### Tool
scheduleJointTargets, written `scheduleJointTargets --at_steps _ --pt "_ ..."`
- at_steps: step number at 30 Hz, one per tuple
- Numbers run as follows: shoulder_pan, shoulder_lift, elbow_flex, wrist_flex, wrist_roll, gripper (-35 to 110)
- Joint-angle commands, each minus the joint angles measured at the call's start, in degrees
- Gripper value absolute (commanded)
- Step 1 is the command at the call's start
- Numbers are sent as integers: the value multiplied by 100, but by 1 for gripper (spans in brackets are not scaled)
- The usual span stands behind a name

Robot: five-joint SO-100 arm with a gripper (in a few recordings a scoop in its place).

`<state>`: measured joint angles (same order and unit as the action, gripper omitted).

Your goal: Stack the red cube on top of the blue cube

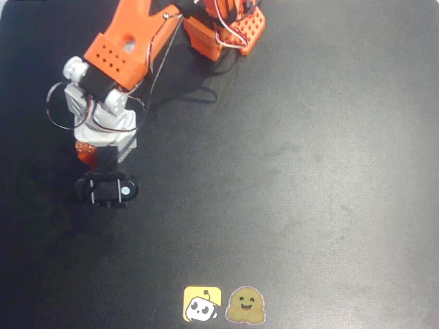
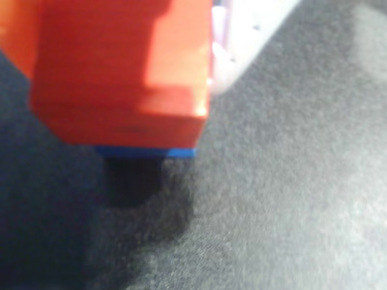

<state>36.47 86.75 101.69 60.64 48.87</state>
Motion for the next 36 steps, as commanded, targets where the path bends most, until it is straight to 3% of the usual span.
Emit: scheduleJointTargets --at_steps 1,36 --pt "132 439 53 -62 -88 0" --pt "343 633 598 -220 35 0"
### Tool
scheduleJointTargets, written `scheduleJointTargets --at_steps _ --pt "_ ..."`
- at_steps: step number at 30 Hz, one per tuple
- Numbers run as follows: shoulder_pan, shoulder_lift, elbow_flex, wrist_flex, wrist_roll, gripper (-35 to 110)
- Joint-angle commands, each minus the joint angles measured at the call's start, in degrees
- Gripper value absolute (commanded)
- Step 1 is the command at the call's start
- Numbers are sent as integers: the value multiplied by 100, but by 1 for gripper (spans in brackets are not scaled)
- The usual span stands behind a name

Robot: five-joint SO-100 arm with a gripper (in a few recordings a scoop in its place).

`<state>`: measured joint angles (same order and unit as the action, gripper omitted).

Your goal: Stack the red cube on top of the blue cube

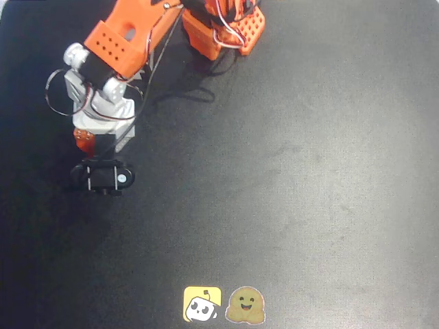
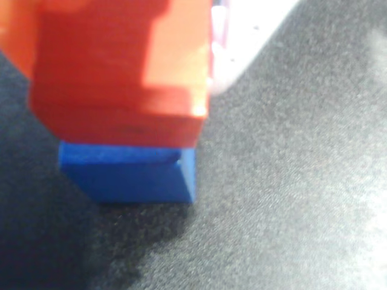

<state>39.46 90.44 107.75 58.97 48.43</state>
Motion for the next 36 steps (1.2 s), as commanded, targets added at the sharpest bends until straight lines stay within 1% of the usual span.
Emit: scheduleJointTargets --at_steps 1,11,36 --pt "53 264 9 -62 97 0" --pt "158 220 44 -62 457 0" --pt "343 519 -185 -158 563 0"
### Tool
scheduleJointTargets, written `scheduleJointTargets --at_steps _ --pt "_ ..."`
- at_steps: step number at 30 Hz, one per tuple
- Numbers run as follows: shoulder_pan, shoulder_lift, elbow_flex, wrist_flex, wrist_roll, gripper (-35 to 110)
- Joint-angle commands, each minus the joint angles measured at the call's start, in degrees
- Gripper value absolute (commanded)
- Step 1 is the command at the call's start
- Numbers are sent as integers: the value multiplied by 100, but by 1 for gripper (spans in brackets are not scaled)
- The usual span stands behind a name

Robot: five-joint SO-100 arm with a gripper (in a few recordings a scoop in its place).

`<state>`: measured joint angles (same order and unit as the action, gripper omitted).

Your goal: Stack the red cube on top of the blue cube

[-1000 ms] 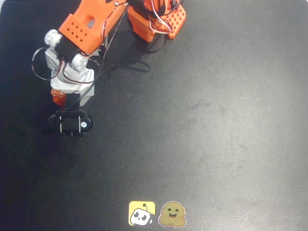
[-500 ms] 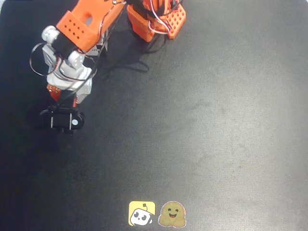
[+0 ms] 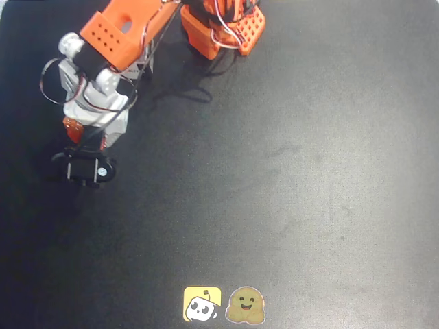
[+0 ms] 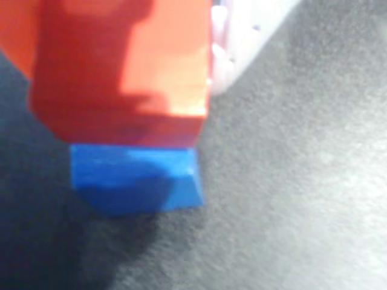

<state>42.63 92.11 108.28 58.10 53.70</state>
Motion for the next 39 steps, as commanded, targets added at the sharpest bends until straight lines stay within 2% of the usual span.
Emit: scheduleJointTargets --at_steps 1,39 --pt "35 352 -246 -70 35 0" --pt "9 132 53 -290 79 1"
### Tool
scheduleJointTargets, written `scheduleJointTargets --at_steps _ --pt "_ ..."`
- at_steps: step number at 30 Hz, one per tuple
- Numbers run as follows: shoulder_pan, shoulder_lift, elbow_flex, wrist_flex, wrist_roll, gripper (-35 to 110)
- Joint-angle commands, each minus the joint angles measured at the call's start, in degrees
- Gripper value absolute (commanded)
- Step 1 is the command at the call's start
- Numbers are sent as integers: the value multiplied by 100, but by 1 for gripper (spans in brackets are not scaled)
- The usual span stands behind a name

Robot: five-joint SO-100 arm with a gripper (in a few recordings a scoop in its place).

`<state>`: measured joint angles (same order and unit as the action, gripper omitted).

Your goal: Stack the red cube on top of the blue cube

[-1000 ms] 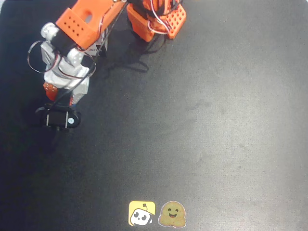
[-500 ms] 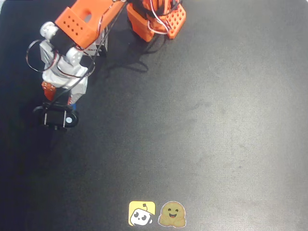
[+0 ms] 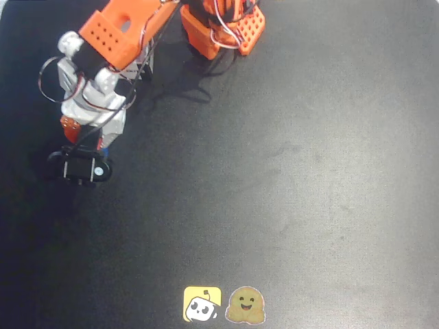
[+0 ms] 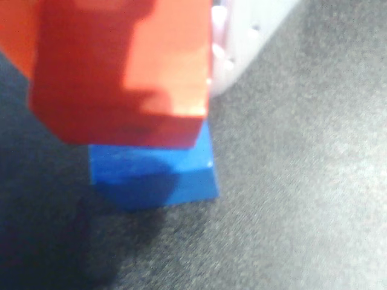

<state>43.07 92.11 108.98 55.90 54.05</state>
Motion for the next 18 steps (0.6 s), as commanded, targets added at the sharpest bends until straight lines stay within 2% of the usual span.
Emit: scheduleJointTargets --at_steps 1,18 --pt "-53 141 -18 -62 44 2" --pt "-202 325 97 -44 264 16"
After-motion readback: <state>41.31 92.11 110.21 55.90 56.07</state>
